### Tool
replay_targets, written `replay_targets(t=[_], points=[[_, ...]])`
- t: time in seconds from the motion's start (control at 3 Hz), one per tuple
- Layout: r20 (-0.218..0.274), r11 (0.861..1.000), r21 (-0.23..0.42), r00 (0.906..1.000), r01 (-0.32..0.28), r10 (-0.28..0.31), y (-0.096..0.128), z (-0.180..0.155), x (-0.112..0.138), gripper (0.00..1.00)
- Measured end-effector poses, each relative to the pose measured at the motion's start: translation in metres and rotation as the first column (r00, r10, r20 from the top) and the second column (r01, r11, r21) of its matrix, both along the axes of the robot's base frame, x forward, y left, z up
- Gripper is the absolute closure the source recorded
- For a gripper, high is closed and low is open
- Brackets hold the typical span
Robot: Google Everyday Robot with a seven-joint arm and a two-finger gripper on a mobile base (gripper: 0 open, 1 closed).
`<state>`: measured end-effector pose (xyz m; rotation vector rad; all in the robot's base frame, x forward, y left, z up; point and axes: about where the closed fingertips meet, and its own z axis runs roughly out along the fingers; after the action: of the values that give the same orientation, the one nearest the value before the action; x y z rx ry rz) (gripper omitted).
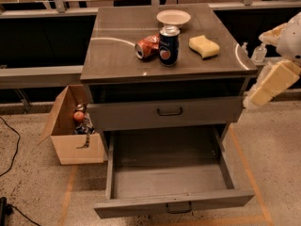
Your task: Place pepsi can into middle drawer
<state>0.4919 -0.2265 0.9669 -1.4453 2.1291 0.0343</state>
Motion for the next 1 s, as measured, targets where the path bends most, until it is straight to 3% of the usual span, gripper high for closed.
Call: replay_targets(t=[0.33,0.67,1.0], points=[[0.105,0.98,0.193,0.9927,0.039,-0.061,-0.003,-0.005,0.059,0.0],[0.158,0.923,0.379,0.9779,0.068,-0.137,0.0,-0.012,0.113,0.0],[0.196,0.854,0.516,0.9617,0.065,-0.191,0.009,-0.017,0.159,0.0]])
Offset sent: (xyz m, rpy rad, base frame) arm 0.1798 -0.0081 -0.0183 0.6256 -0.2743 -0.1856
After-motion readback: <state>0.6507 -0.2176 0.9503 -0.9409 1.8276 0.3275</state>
